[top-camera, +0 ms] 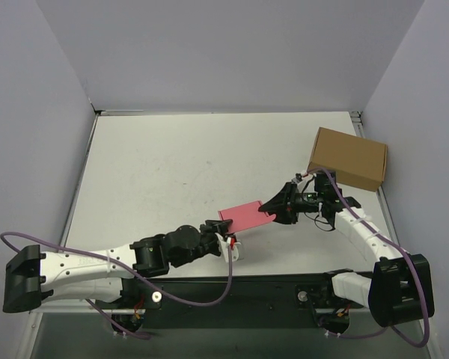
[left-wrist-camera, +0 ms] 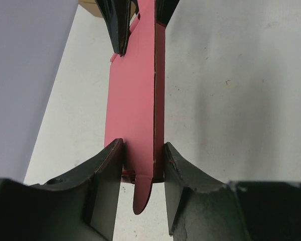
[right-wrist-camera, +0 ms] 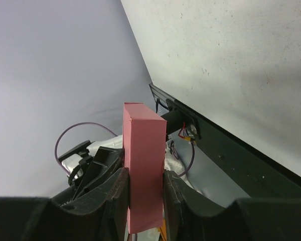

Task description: Fold the paper box

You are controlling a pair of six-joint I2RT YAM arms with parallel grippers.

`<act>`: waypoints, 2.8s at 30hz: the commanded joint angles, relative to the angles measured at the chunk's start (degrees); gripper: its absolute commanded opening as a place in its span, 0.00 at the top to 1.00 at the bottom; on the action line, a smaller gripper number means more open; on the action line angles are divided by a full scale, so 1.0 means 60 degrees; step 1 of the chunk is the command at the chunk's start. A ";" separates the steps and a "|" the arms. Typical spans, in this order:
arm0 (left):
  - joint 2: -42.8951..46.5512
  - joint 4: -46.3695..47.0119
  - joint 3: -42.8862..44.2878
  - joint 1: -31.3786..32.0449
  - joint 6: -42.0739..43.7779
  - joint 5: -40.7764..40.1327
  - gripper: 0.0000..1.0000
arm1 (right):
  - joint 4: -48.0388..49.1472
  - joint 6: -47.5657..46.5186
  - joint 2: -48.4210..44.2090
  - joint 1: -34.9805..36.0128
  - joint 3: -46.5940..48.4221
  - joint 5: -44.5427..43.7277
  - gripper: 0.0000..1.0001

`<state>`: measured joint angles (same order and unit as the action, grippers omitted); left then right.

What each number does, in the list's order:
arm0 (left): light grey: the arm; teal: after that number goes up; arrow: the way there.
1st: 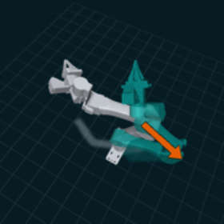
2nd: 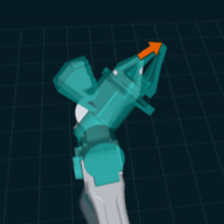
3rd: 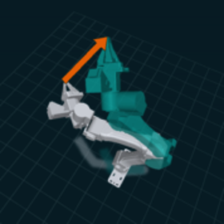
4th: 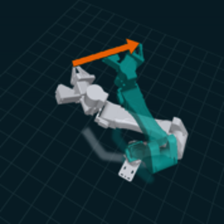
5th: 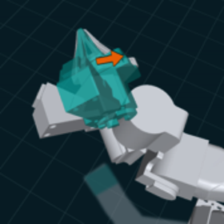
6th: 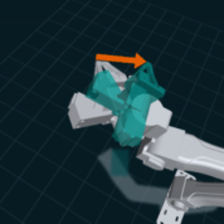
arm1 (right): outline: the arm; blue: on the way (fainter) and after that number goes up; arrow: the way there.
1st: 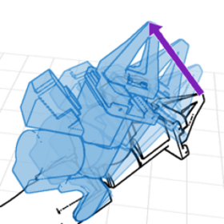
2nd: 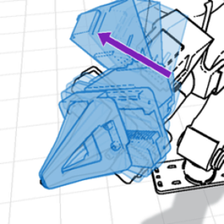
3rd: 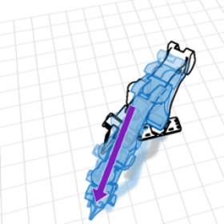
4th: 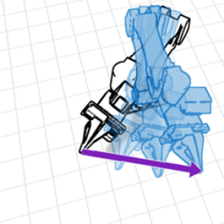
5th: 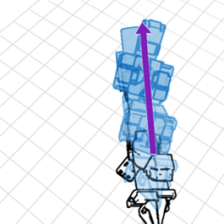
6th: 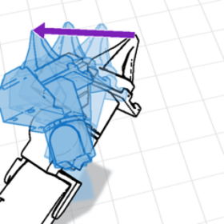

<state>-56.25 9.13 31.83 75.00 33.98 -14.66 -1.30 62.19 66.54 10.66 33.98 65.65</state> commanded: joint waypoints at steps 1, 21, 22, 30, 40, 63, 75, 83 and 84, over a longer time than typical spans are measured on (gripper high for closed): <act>-0.0249 -0.0172 0.0978 -0.0706 -0.1543 0.0259 0.65 | 0.0040 0.1558 -0.0075 -0.0003 0.0182 0.0382 0.97; -0.0731 -0.2604 0.1842 -0.4426 -0.4343 0.7346 0.65 | -0.2800 -0.2716 -0.0995 -0.1058 0.1380 -0.1973 0.23; -0.0878 -0.2764 0.1959 -0.4545 -0.4373 0.7901 0.66 | -0.2859 -0.3111 -0.1143 -0.1029 0.1470 -0.2266 0.22; -0.2255 -0.3512 0.2808 -0.5776 -0.4886 1.1376 0.69 | -0.2889 -0.6801 -0.2769 0.1853 0.2174 -0.5694 0.18; -0.3090 -0.4054 0.3307 -0.6260 -0.5194 1.3720 0.69 | -0.3679 -0.9747 -0.3459 0.5048 0.2730 -0.8348 0.15; -0.3208 -0.3996 0.3337 -0.6421 -0.5340 1.4147 0.69 | -0.5437 -1.1113 -0.0896 0.8009 0.4723 -0.8262 0.38; -0.3077 -0.3909 0.3279 -0.6407 -0.5267 1.4278 0.69 | -0.5525 -1.1128 -0.0705 0.8009 0.4708 -0.8114 0.57; -0.2652 -0.3308 0.3161 -0.6494 -0.5633 1.3371 0.39 | -0.5540 -1.1010 -0.0646 0.8024 0.4562 -0.7777 0.77; -0.2579 -0.3250 0.3147 -0.6523 -0.5619 1.3066 0.32 | -0.5540 -1.1010 -0.0661 0.8024 0.4533 -0.7893 0.78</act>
<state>-74.76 -14.79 49.43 36.88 1.52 67.20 -33.98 -4.45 62.48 58.57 60.58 18.50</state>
